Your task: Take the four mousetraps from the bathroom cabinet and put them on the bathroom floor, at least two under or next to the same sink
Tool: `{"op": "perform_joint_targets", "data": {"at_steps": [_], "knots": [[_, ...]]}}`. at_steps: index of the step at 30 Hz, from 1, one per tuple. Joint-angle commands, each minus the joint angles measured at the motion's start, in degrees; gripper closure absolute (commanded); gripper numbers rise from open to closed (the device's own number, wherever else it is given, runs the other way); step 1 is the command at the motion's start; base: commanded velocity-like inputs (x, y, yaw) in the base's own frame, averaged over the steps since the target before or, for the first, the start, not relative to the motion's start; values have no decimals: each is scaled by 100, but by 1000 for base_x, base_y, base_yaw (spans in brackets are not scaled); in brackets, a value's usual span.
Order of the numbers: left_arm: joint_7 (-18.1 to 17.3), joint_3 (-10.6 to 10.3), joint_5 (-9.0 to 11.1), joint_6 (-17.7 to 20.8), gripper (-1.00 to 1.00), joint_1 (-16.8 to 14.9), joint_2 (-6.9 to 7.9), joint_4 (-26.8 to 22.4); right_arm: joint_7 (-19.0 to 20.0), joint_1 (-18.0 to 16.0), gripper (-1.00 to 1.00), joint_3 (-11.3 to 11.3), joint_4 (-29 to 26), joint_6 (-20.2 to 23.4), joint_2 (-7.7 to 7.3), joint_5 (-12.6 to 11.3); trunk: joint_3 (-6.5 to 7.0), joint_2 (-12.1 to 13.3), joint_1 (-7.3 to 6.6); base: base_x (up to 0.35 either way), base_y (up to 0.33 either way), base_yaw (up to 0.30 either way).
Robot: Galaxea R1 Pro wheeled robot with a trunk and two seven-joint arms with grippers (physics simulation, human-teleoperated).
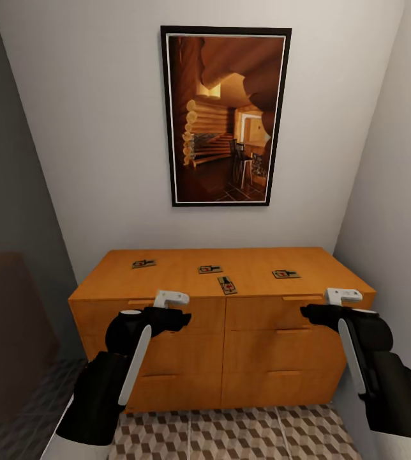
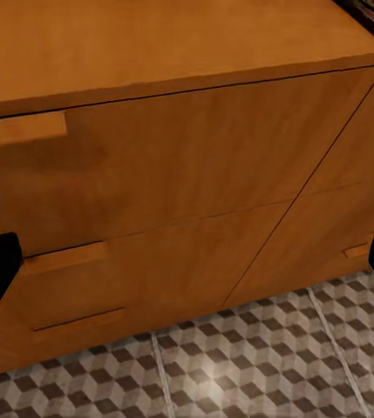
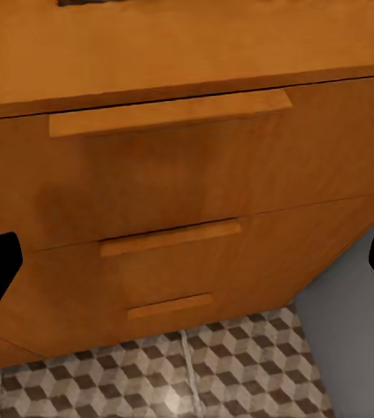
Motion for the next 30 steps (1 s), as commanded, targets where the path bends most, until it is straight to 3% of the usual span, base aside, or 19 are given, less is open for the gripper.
{"op": "perform_joint_targets", "data": {"at_steps": [1,20,30], "knots": [[-5,2,0,30,-100,-44,-12,-5,5,-48,-100,1,-6,26,-3,16,-7,-4,0,0,0,0],[-6,2,40,45,-100,-555,-67,-12,1,-769,-100,-10,-9,26,-9,16,-7,-4,0,0,0,0],[-6,-4,54,47,-100,-924,-64,5,-3,-1351,-100,-4,1,26,2,14,-7,-4,0,0,0,0]]}}
